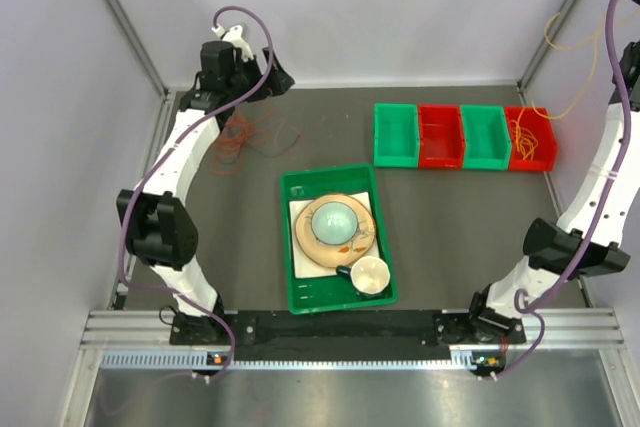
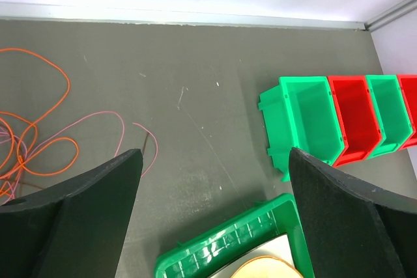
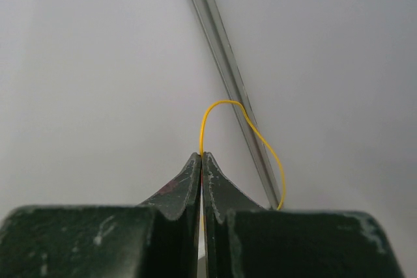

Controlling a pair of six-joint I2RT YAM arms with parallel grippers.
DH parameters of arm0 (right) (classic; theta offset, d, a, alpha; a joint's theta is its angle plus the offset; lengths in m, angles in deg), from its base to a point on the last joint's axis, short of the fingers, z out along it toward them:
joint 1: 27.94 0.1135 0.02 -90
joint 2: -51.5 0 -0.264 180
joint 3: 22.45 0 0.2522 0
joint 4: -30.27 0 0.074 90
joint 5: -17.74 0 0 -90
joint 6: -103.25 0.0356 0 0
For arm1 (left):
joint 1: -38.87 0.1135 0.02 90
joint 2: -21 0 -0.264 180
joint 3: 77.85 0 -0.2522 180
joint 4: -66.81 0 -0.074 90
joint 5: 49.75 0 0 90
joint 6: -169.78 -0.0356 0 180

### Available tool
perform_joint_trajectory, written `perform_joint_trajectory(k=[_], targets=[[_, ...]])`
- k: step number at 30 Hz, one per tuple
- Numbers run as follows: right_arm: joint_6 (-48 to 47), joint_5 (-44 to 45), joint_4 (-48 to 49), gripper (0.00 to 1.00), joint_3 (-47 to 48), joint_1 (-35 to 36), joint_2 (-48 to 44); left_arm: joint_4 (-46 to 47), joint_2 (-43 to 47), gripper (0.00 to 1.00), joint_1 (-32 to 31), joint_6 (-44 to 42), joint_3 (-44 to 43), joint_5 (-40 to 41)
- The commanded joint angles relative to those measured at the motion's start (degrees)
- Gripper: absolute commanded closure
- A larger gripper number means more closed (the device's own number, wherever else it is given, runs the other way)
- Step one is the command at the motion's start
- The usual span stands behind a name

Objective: Untangle the cables

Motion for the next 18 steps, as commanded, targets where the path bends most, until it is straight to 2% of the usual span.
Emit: perform_joint_trajectory(k=[1,18], targets=[[-1.06,0.35,4.28,1.00,-3.20,-0.44,0.65,0.81,-1.55,0.01,-0.81,-0.77,-2.59,0.98],[1.22,-0.96,4.46,1.00,-1.28,-3.51,0.83,0.11,-3.48,0.01,-2.04,-1.21,-4.70,1.60]])
